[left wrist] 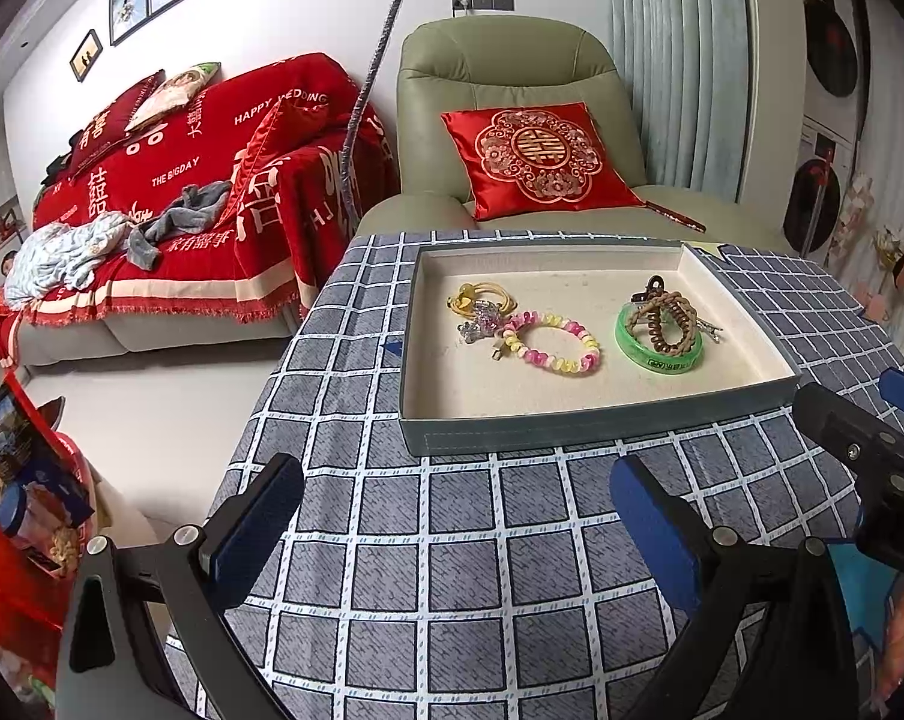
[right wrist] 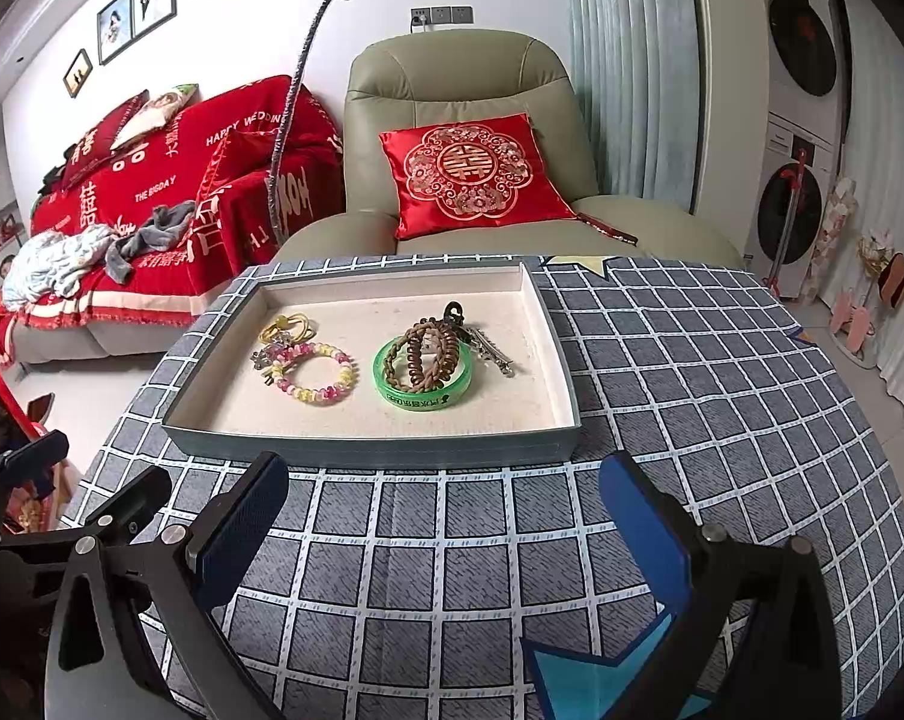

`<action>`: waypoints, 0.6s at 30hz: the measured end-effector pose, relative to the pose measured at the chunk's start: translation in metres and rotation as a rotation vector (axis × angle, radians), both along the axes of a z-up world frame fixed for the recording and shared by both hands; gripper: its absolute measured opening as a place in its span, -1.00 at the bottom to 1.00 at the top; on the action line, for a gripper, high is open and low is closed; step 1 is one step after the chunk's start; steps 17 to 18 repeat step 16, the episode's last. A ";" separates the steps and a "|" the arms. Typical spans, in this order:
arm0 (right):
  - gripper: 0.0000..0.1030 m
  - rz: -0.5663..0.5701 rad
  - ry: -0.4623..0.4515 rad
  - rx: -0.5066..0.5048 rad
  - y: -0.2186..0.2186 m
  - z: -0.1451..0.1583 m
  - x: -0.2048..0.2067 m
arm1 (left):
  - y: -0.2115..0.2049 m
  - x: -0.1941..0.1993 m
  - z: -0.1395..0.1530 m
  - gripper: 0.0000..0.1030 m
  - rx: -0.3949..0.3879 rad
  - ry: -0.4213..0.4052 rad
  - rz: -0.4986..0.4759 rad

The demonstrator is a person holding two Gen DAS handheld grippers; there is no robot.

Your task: Organize jewelry

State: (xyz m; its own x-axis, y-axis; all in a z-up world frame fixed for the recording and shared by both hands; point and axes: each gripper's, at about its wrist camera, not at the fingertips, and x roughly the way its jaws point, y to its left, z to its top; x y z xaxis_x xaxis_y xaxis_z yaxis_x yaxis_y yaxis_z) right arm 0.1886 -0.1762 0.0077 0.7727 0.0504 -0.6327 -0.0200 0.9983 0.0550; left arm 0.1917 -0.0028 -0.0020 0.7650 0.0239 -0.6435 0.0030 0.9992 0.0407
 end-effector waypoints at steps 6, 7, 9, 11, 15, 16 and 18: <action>0.99 0.000 0.000 -0.001 0.000 0.000 0.000 | 0.000 0.000 0.000 1.00 -0.003 0.001 0.000; 1.00 0.000 0.000 0.000 0.000 0.000 0.000 | 0.000 0.000 0.000 1.00 -0.004 0.001 0.002; 0.99 -0.001 0.000 0.000 0.000 0.000 0.000 | 0.001 -0.001 -0.001 1.00 -0.003 0.000 0.005; 0.99 0.000 0.000 0.000 0.000 0.000 0.000 | 0.001 -0.001 -0.001 1.00 0.003 -0.004 0.005; 0.99 0.001 -0.001 0.001 0.000 0.000 0.000 | 0.001 0.000 0.000 1.00 0.001 -0.001 0.003; 0.99 0.000 -0.001 0.000 0.000 0.000 0.000 | 0.002 0.000 0.000 1.00 -0.002 0.003 0.003; 0.99 0.000 -0.001 0.000 0.000 0.000 0.000 | 0.002 0.000 0.000 1.00 -0.002 0.003 0.003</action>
